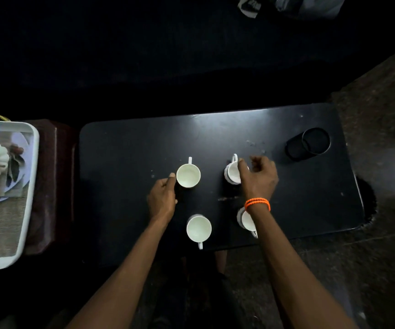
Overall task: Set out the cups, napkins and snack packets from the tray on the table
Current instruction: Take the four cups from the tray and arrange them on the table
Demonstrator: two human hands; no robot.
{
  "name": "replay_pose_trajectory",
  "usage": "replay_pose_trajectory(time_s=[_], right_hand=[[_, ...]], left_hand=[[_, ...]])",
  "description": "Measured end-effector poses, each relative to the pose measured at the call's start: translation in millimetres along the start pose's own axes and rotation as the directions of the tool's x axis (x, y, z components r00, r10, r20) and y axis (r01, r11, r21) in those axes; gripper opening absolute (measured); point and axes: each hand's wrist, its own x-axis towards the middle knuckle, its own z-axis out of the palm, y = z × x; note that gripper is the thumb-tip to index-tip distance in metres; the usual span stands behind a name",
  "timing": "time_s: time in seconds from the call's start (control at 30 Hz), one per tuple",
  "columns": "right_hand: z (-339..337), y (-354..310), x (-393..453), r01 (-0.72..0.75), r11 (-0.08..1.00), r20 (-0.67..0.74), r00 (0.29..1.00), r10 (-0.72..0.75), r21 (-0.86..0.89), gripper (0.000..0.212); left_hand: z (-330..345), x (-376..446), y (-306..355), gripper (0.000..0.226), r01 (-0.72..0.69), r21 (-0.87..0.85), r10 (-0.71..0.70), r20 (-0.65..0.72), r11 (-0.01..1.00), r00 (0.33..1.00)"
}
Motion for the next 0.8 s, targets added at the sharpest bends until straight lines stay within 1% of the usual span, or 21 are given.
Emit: replay_pose_trajectory(time_s=[0.03,0.1,0.13,0.17,0.2,0.27,0.33,0.4,0.47,0.57,0.6,0.67,0.73,0.8], right_hand=[[-1.3,5.1,4.8,0.020,0.997,0.061,0.998,-0.016,-0.068,0.043],[1.4,13.6,10.1,0.060,0.973,0.213,0.977,-0.012,-0.221,0.069],[3.9,16.0,10.8,0.097,0.952,0.271,0.962,-0.015,-0.290,0.078],[6.9,18.0,11.1,0.138,0.932,0.313,0.950,-0.027,-0.336,0.082],[9.6,20.0,11.7,0.176,0.918,0.341,0.939,-0.048,-0.356,0.083],[13.7,23.2,13.7,0.223,0.911,0.364,0.927,-0.088,-0.346,0.074],[14.3,25.1,15.2,0.228,0.914,0.350,0.931,-0.104,-0.334,0.060],[15.7,28.9,20.2,0.221,0.917,0.338,0.935,-0.103,-0.331,0.051],[15.3,31.7,18.0,0.232,0.914,0.352,0.930,-0.108,-0.333,0.051],[11.7,34.6,18.5,0.257,0.912,0.414,0.904,-0.109,-0.321,0.063],[8.8,33.8,19.7,0.244,0.921,0.412,0.905,-0.103,-0.305,0.068],[-0.1,29.8,26.3,0.229,0.938,0.341,0.931,-0.132,-0.261,0.069],[-13.9,27.1,40.2,0.283,0.934,0.200,0.950,-0.241,-0.217,0.060],[-33.6,27.6,63.8,0.349,0.902,0.049,0.936,-0.349,-0.254,0.051]], left_hand=[[2.5,-2.7,-2.8,0.040,-0.059,0.062,0.060,-0.017,0.996,0.998],[8.7,-10.8,-4.1,0.058,-0.156,0.142,0.162,-0.037,0.978,0.986],[11.5,-14.8,-2.4,0.067,-0.188,0.162,0.196,-0.038,0.969,0.980],[14.6,-17.1,0.2,0.075,-0.216,0.181,0.224,-0.029,0.960,0.974],[18.0,-18.2,3.7,0.082,-0.246,0.210,0.254,-0.011,0.946,0.967],[23.5,-17.7,12.9,0.088,-0.309,0.307,0.316,0.027,0.900,0.948],[27.2,-16.4,23.3,0.083,-0.357,0.373,0.363,0.058,0.856,0.930],[32.4,-12.2,31.7,0.073,-0.371,0.394,0.373,0.075,0.841,0.925],[29.2,-12.1,31.9,0.068,-0.376,0.404,0.377,0.082,0.834,0.923],[26.3,-12.5,25.8,0.072,-0.382,0.409,0.385,0.079,0.829,0.919],[26.4,-13.4,24.4,0.075,-0.384,0.410,0.389,0.076,0.827,0.918],[27.0,-14.7,22.4,0.083,-0.379,0.413,0.389,0.062,0.828,0.919],[25.6,-18.3,18.4,0.090,-0.363,0.396,0.379,0.040,0.844,0.924],[23.0,-25.2,10.4,0.090,-0.346,0.355,0.363,0.019,0.869,0.932]])
